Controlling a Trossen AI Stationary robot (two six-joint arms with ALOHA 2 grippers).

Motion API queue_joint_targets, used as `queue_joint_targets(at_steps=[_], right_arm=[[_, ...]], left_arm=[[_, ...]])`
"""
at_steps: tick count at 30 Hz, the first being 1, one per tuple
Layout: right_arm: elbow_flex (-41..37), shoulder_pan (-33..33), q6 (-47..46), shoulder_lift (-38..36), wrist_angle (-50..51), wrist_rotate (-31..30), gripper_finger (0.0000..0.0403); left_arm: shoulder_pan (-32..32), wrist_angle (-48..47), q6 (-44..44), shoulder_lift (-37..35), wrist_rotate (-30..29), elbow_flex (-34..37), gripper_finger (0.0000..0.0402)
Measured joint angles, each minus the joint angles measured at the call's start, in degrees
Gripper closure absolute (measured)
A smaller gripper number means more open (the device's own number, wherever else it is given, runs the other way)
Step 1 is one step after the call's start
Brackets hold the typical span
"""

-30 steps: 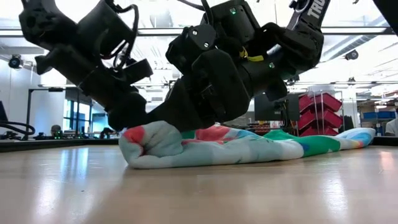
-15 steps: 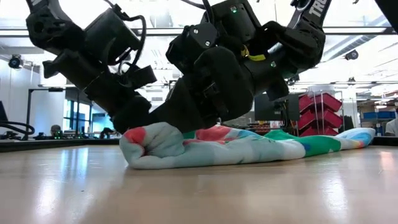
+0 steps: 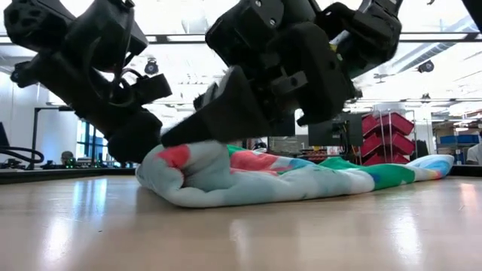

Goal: Roll towel
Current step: Roll the multi-color dinosaur print towel

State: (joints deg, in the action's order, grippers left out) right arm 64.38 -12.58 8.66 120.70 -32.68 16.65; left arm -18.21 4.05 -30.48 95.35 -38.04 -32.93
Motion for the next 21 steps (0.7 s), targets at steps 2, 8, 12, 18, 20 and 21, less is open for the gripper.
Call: queue_joint_targets(at_steps=[2,8,12,18,20,21], right_arm=[[0.8,1.1,1.5,-0.1,-0.2,1.4,0.0403],[1.3,4.2,3.2,0.4,-0.5,6.1,0.0401],[1.1,5.1,1.6,2.2,-2.8,9.8,0.0366],[1.1,5.0,0.4,4.5,-5.4,10.0,0.0267],[1.2,5.1,0.7,4.8,-5.6,10.6,0.0238],[1.1,5.2,1.0,4.9,-5.7,10.8,0.0226]], left_arm=[[0.0,0.0,-0.3,0.0,0.0,0.0,0.0283],[-0.1,0.0,-0.3,0.0,-0.1,0.0,0.0283],[-0.1,-0.1,-0.3,-0.1,-0.2,0.0,0.0283],[-0.1,-1.2,0.0,-1.7,0.0,0.2,0.0283],[-0.2,-2.7,0.6,-3.2,0.6,0.2,0.0283],[-0.2,-3.6,1.1,-4.3,1.1,0.2,0.0283]])
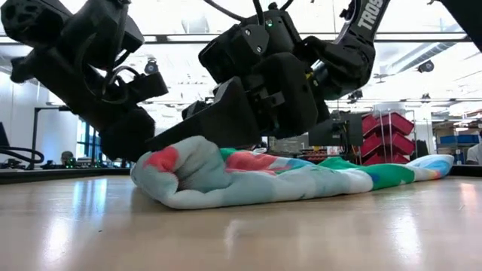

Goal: Roll towel
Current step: Roll the multi-color dinosaur print towel

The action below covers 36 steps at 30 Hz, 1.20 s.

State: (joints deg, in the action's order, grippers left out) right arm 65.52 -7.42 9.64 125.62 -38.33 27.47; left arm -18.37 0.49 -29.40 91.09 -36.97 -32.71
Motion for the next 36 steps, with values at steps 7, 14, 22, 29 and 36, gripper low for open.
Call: queue_joint_targets(at_steps=[7,14,22,29,36], right_arm=[[0.1,0.3,0.0,2.2,-0.9,0.0,0.0196],[0.0,0.7,-1.1,2.5,-1.7,0.0,0.0202],[-0.1,0.7,-2.2,2.4,-1.7,-0.1,0.0195],[-0.1,0.7,-2.6,2.4,-1.8,-0.2,0.0198],[-0.1,1.1,-3.2,2.4,-1.7,-0.5,0.0199]], left_arm=[[-0.1,-15.1,0.7,-14.1,0.7,0.2,0.028],[0.0,-29.2,1.7,-27.8,0.2,0.2,0.0271],[2.3,-29.9,12.6,-28.4,9.1,0.0,0.0248],[10.2,-29.9,29.5,-23.9,14.2,-2.6,0.0212],[12.9,-33.3,42.6,-14.0,22.9,-7.9,0.0205]])
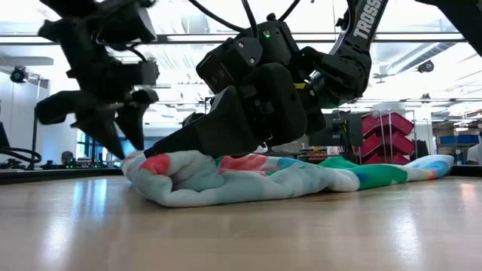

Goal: Roll towel
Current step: Roll the multi-color dinosaur print towel

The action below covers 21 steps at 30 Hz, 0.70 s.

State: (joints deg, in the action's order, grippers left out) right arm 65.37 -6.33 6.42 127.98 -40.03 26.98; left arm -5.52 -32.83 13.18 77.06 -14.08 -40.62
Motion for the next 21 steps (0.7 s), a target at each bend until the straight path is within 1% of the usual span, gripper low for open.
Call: queue_joint_targets(at_steps=[5,9,13,15,18,21], right_arm=[[0.0,0.0,-0.4,0.0,0.1,-0.2,0.0199],[0.0,0.0,-0.4,0.0,0.1,-0.2,0.0199],[0.0,0.0,-0.4,0.0,0.3,-0.1,0.0199],[0.0,0.0,-0.4,0.0,0.3,0.0,0.0199],[0.0,0.0,-0.4,0.0,0.4,0.0,0.0199],[0.0,0.0,-0.4,0.0,0.4,0.0,0.0199]], left_arm=[[0.3,-3.6,6.5,6.7,-2.5,-4.9,0.0209],[0.3,-5.4,11.8,10.3,-4.5,-8.6,0.0202],[-0.1,-10.5,14.0,11.4,-7.6,-12.4,0.019],[-0.2,-11.8,16.4,11.2,-7.8,-13.4,0.0185],[-0.3,-12.4,22.1,10.7,-7.5,-13.1,0.0175],[-0.3,-12.8,24.0,11.0,-7.5,-12.4,0.0165]])
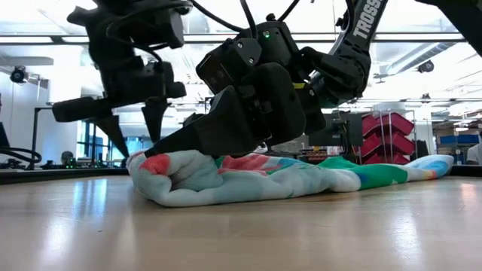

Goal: Roll towel
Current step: Roll the multi-color dinosaur print towel

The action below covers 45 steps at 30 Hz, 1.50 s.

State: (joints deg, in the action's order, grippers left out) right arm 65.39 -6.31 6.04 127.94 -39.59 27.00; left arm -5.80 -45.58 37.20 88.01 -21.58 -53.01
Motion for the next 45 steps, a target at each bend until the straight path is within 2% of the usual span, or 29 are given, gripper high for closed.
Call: queue_joint_targets(at_steps=[5,11,17,21,27,29,35,45], right_arm=[[0.0,0.0,0.0,0.0,0.0,0.0,0.0199],[0.0,-0.1,0.0,0.0,0.0,0.1,0.0199],[0.0,-0.1,0.1,0.0,0.0,0.1,0.0199],[0.0,-0.1,0.1,0.0,0.0,0.2,0.0199],[0.0,-0.1,0.2,0.0,0.0,0.2,0.0199],[0.0,-0.2,0.2,-0.2,0.2,0.2,0.0199],[-0.2,-0.2,1.0,-2.0,2.6,0.5,0.0199],[-0.3,0.8,2.3,-4.1,3.8,1.3,0.0199]], left_arm=[[0.4,2.7,2.5,1.3,-3.2,1.8,0.0157],[1.8,7.8,3.7,2.7,-5.8,4.6,0.0165],[2.9,9.2,3.6,3.9,-2.6,5.1,0.0186],[4.4,8.8,2.2,4.1,1.8,5.0,0.0232],[5.0,8.0,1.0,3.7,3.4,4.5,0.0358],[5.4,7.2,0.9,3.7,4.0,3.8,0.0384],[7.9,2.9,1.6,3.7,11.7,1.3,0.0372],[8.1,-3.3,4.3,3.8,16.2,-0.6,0.0373]])
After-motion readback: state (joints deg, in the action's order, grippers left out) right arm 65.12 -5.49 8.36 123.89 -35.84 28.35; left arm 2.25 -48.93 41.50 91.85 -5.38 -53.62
